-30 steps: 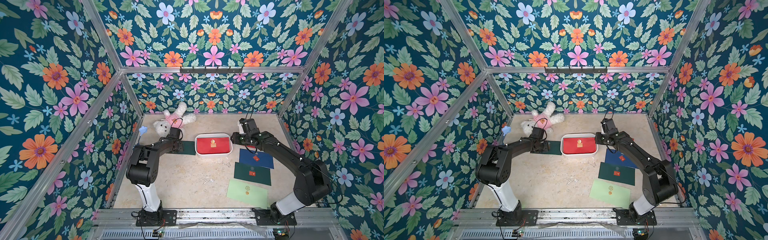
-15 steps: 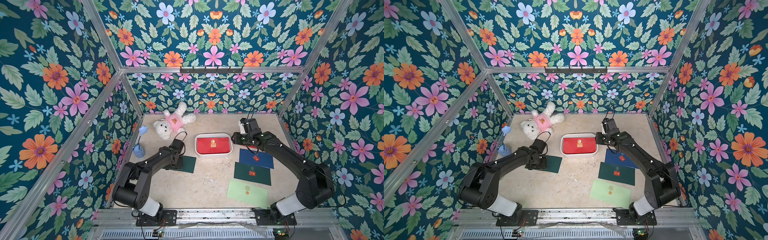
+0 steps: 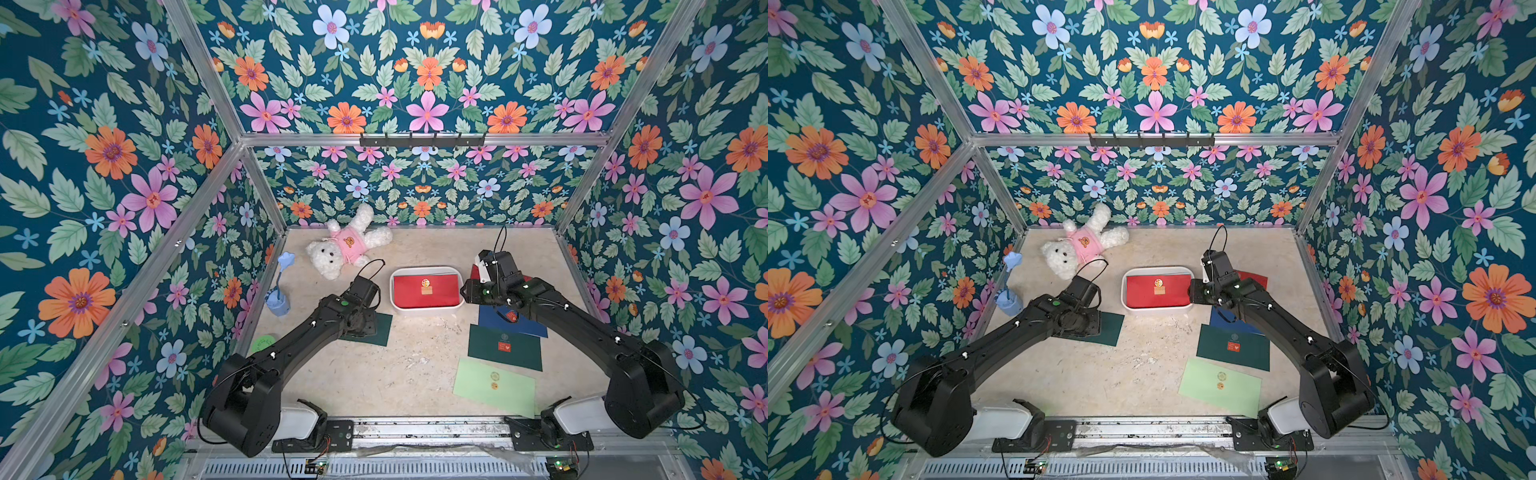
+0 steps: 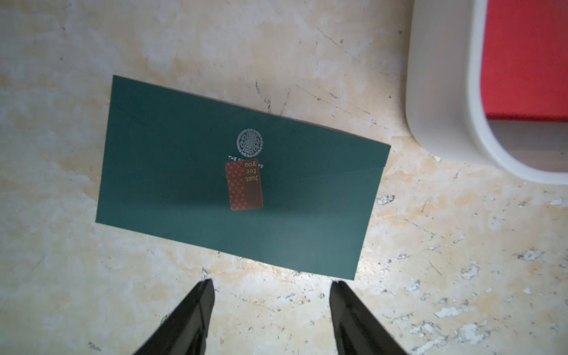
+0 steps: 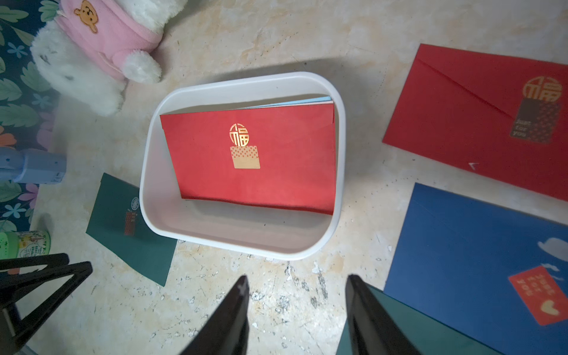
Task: Put the sealed envelopes into the storage box
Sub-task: Move the envelope to the center of the board.
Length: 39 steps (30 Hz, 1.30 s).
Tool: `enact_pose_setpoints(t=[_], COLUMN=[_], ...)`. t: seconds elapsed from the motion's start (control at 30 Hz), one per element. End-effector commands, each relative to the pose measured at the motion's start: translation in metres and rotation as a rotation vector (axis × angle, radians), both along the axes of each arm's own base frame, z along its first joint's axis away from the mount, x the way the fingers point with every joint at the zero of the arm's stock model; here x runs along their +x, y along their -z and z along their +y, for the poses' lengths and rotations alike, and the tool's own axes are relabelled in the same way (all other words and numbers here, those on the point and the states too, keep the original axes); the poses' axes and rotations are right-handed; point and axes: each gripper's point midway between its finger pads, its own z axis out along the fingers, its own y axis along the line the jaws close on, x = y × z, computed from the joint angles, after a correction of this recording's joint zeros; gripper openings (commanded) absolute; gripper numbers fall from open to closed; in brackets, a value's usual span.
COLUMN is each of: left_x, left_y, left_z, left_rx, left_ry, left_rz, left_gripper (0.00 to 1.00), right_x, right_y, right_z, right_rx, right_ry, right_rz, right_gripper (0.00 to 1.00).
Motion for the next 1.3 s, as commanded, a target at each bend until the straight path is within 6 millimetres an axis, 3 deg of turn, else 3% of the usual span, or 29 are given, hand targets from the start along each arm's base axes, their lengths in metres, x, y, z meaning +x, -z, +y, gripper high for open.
enact_pose_setpoints(t=[0.0,0.27,0.43,0.7,1.03,1.27], left_x=[0.016,0.032,0.019,-0.011,-0.084,-0.104], left_y=[0.009,0.036,0.062,0.079,0.086,0.068], left_z=[-0.001,-0.006,-0.002,-0.009,-0.047,-0.098], left_rx=[0.055,0.088,0.081,-0.019,-0.11,-0.227], left_ry=[0.062,0.088,0.064,0.042,0.084,0.108], left_rz=[-0.026,-0.037,0.016,0.098,0.207,0.182], left_gripper=[0.67,0.66,0.66,0.64,0.63,0.63], right_x=[0.0,-0.009,-0.013,-0.017,-0.026,-0.033], right_y=[-0.003,0.005,0.009,0.01,0.023,0.029], right_z=[0.007,0.019,0.02,0.019,0.017,0.019], right_rx=[0.021,0.037,0.041,0.045,0.04,0.053], right_ry=[0.014,0.006,0.005,-0.005,-0.015,-0.035], right_rz=[-0.021,-0.009,0.001,0.005,0.032,0.063], right_gripper=[0.53,0.53,0.53,0.54,0.54,0.54])
